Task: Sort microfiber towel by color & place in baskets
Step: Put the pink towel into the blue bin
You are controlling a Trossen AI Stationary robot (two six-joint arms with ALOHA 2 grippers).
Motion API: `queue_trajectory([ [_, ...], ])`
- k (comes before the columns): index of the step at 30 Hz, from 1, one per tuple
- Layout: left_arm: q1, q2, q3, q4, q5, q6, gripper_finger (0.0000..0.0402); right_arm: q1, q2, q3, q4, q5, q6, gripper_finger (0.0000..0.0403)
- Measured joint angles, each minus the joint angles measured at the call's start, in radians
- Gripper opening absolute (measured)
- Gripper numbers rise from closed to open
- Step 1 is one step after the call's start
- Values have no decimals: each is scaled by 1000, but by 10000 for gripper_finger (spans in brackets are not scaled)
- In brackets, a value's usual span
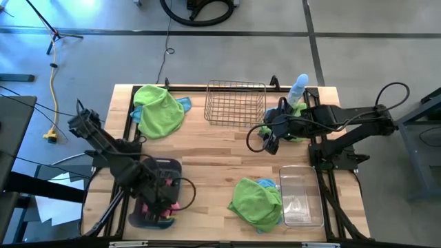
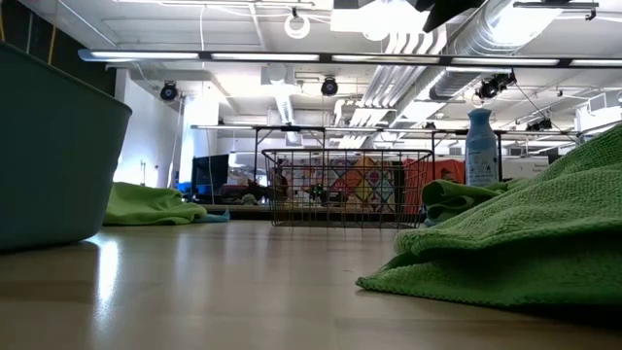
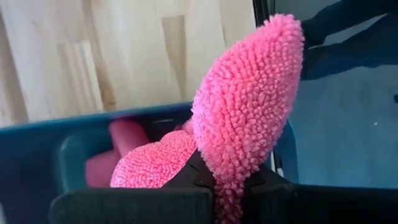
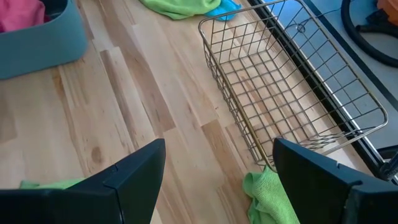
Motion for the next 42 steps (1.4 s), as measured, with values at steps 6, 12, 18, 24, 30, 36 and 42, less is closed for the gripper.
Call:
queue_trajectory([
  [6,-30,-112,-152,44,-97,-85,0,0,0,0,1,0,0,293],
  [12,-32,-255,-340,59,-68,-193,0,0,0,0,3,-1,8,293],
  [18,29,-272,-420,168,32,-191,0,0,0,0,5,0,8,293],
  [24,77,-205,-419,351,13,-107,0,0,0,0,7,9,2,293],
  [30,76,-167,-420,326,-32,-117,0,0,0,0,7,10,1,293],
  [36,26,-167,-420,192,-32,-189,0,0,0,0,7,10,3,293],
  [42,5,-146,-420,161,-48,-195,0,0,1,0,7,10,3,293],
])
